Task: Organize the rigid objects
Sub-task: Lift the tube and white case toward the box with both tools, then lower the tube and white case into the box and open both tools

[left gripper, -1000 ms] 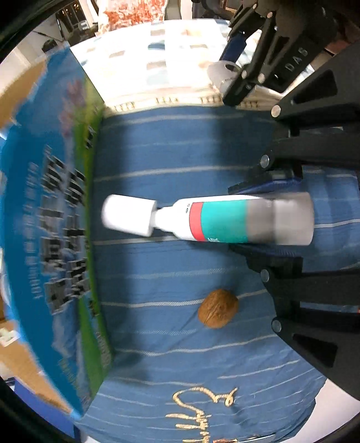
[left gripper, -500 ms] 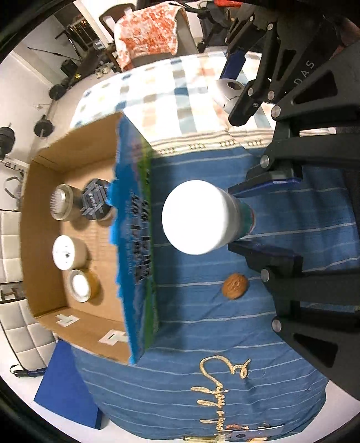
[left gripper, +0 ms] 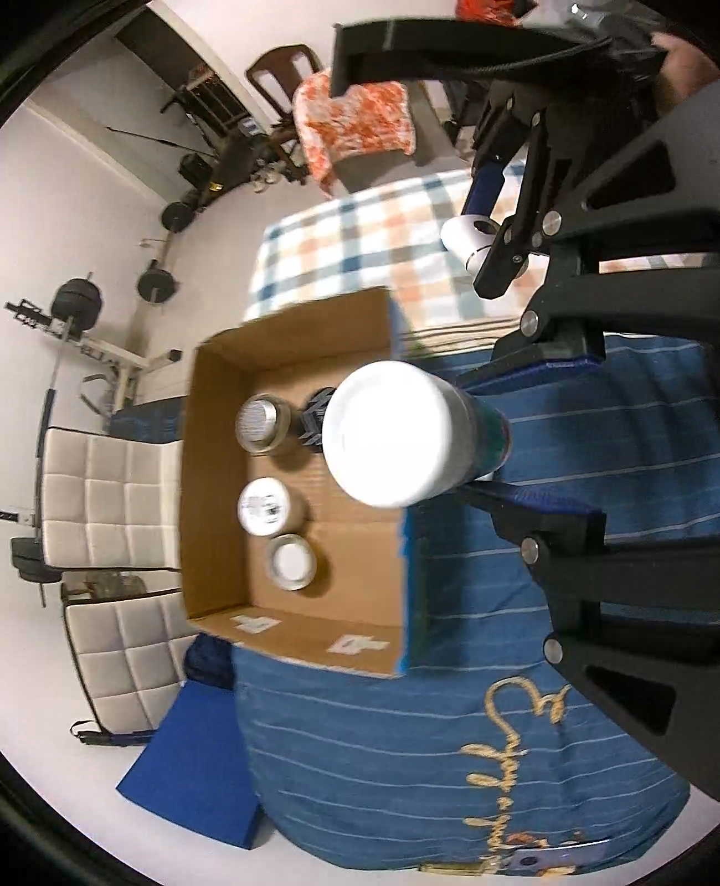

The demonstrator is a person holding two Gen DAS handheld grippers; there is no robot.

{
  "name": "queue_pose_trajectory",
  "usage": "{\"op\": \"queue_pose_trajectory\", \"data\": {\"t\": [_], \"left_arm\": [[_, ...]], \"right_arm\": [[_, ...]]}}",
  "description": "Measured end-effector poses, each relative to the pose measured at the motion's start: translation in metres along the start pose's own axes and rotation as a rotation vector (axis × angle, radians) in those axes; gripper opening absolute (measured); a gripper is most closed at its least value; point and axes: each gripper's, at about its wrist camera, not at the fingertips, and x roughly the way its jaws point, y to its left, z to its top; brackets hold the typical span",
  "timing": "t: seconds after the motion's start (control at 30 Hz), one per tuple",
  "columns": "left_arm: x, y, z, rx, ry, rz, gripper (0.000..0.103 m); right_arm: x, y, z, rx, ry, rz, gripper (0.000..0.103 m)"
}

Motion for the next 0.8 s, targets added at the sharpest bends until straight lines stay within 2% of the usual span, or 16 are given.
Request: {"op": "queue_pose_trajectory", "data": {"t": [0.17,0.27,0.33,0.53,0.63,0.8], "left_arm": [[0.001,0.023,0.04,-0.011,-0.003,0.003,0.029],[0.017,0.039,0.062,-0.015,0.029,0.015,0.029],[0.034,0.051,0.075,-0.015,0.078,0.018,0.029],[0.104,0.084,0.099,-0.033,0.256,0.029,0.029],[0.148,0.099,0.105,-0.055,0.369,0.026,0.029],[0.201,0.116,0.108,-0.078,0.478,0.041,0.029]], "right_arm": [[-0.002,0.007,0.046,-0.001,-0.035,0.015,0.061],[0.007,0.02,0.075,-0.01,-0.035,0.042,0.061],[0.02,0.033,0.094,-0.026,-0.027,0.052,0.061],[0.089,0.063,0.13,-0.05,0.094,0.081,0.061],[0.128,0.072,0.137,-0.065,0.159,0.065,0.061],[0.179,0.077,0.142,-0.061,0.249,0.054,0.061]]}}
